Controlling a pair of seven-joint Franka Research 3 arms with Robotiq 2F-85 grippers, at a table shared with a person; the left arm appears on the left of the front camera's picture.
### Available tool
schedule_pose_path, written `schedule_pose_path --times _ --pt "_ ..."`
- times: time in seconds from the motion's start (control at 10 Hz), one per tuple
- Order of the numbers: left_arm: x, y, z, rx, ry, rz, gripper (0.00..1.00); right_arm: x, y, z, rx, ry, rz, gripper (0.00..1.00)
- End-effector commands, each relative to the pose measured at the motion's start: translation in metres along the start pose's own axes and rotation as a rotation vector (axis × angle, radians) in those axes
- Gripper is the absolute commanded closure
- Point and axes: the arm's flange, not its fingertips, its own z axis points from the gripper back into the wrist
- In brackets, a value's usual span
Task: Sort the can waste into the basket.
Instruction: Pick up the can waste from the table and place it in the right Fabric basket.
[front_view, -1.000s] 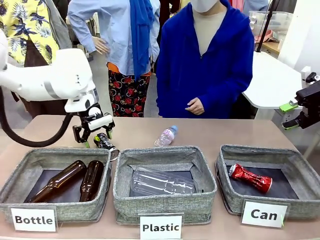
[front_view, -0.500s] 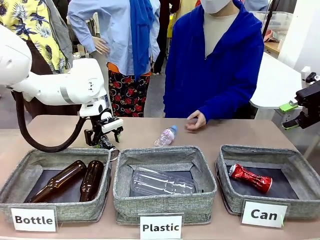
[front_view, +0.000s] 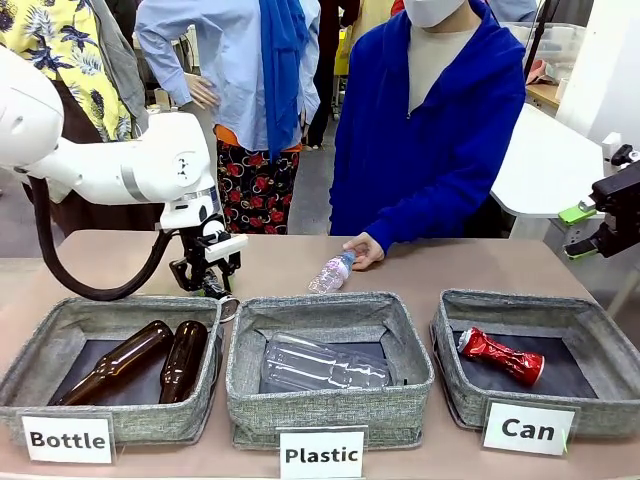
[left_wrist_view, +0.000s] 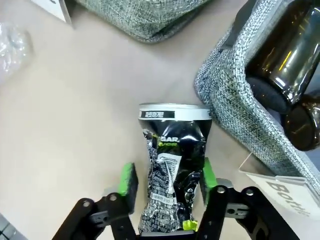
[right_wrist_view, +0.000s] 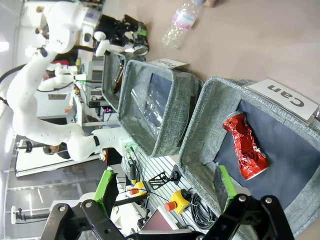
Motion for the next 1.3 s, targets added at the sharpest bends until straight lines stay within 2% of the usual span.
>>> schedule_pose_path --times 0.0,0.1,0.2,0.3,0.4,0.6,0.8,0.9,1.1,1.2 --pt "-0.003 0.007 0.003 -0.014 0.006 0.027 1.0 -0.001 0.002 0.003 -0.002 0.003 0.021 0.0" --pt "-0.003 0.007 0.004 -0.014 0.013 0.032 1.0 -0.001 0.002 0.003 -0.002 0.003 0.021 0.0" --pt "-0.004 0.005 0.007 0.003 0.015 0.041 0.96 -0.001 0.002 0.003 -0.002 0.003 0.021 0.0" --pt "-0.007 0.003 0.01 0.009 0.02 0.061 1.0 -0.001 0.002 0.003 -0.002 0.003 0.021 0.0" --pt "-0.011 -0.003 0.019 0.029 0.027 0.087 1.0 -0.001 0.002 0.003 -0.002 0.003 0.021 0.0" --pt "-0.02 -0.036 0.062 0.109 0.069 0.205 1.0 -0.001 0.002 0.003 -0.002 0.003 0.021 0.0" --pt "-0.015 -0.103 0.127 0.205 -0.002 0.295 1.0 -0.001 0.002 0.003 -0.002 0.003 0.021 0.0" --pt "0.001 -0.143 0.154 0.21 -0.095 0.339 1.0 -0.001 0.002 0.003 -0.002 0.003 0.021 0.0" --pt "0.041 -0.181 0.163 0.213 -0.229 0.426 1.0 -0.001 0.002 0.003 -0.002 0.003 0.021 0.0" --pt "0.066 -0.192 0.154 0.244 -0.254 0.431 1.0 -0.001 0.002 0.003 -0.002 0.003 0.021 0.0"
